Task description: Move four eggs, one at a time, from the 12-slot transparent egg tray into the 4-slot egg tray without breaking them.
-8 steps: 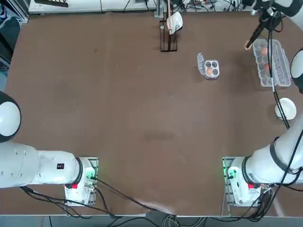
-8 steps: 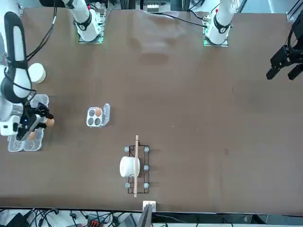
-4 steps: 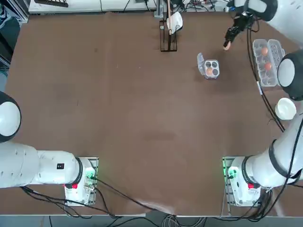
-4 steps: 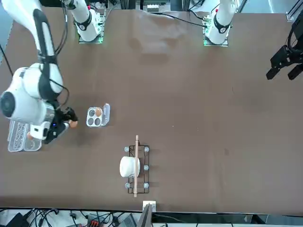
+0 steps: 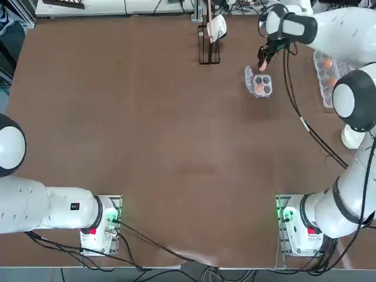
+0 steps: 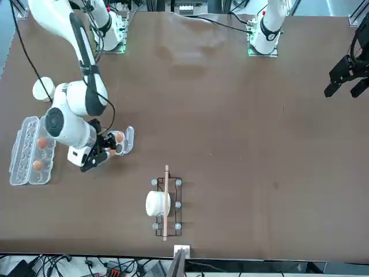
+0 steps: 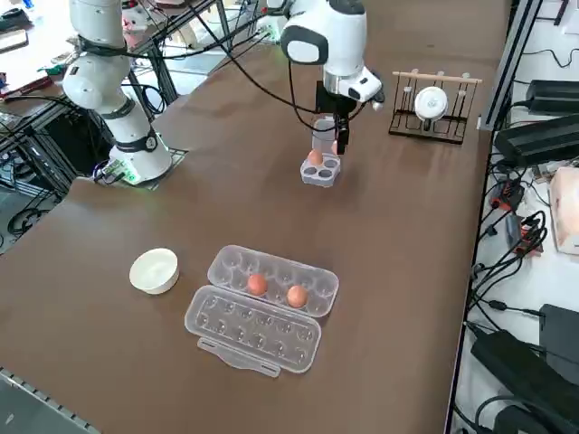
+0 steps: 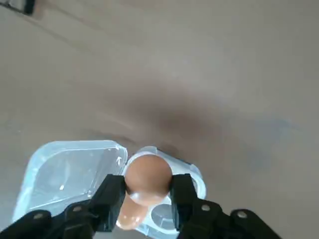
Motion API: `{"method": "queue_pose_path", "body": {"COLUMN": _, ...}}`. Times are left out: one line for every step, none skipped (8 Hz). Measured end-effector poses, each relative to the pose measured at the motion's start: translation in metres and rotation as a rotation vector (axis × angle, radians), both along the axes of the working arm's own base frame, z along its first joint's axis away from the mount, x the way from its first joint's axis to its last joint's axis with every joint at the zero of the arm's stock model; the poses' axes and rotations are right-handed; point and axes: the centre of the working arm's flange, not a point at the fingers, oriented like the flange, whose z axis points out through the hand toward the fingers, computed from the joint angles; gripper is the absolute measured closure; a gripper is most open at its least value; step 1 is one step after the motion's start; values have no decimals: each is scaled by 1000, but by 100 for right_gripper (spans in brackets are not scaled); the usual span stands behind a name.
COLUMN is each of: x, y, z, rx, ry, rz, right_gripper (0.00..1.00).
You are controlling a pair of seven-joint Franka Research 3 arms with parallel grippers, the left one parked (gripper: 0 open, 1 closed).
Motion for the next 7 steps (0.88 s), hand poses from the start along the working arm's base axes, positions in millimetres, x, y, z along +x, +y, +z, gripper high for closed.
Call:
{"method": "queue_pose_path", "body": {"x": -5, "y": -2, "z": -12, "rx": -6, "ry": 5, "rz": -6, "right_gripper": 45}}
{"method": "queue_pose_path", "body": {"x": -9, "y": -5, "z": -19, "rx": -10, "ry": 9, "rz": -10, "right_gripper": 45}}
{"method": "queue_pose_path", "body": {"x": -11, "y": -6, "z": -23, "rx": -12, "ry": 15, "rz": -12, "right_gripper": 45}}
{"method": "queue_pose_path", "body": {"x": -14, "y": -7, "z": -26, "rx": -13, "ry": 22, "rz": -13, "right_gripper": 45}}
{"method": "queue_pose_path", "body": {"x": -16, "y": -6, "z": -28, "rx": -15, "ry": 29, "rz": -17, "right_gripper": 45}}
{"method": "queue_pose_path", "body": {"x": -19, "y": -3, "z": -30, "rx": -17, "ry": 36, "rz": -24, "right_gripper": 45}}
{"method": "queue_pose_path", "body": {"x": -22, "y": 3, "z": -31, "rx": -19, "ry": 39, "rz": -36, "right_gripper": 46}}
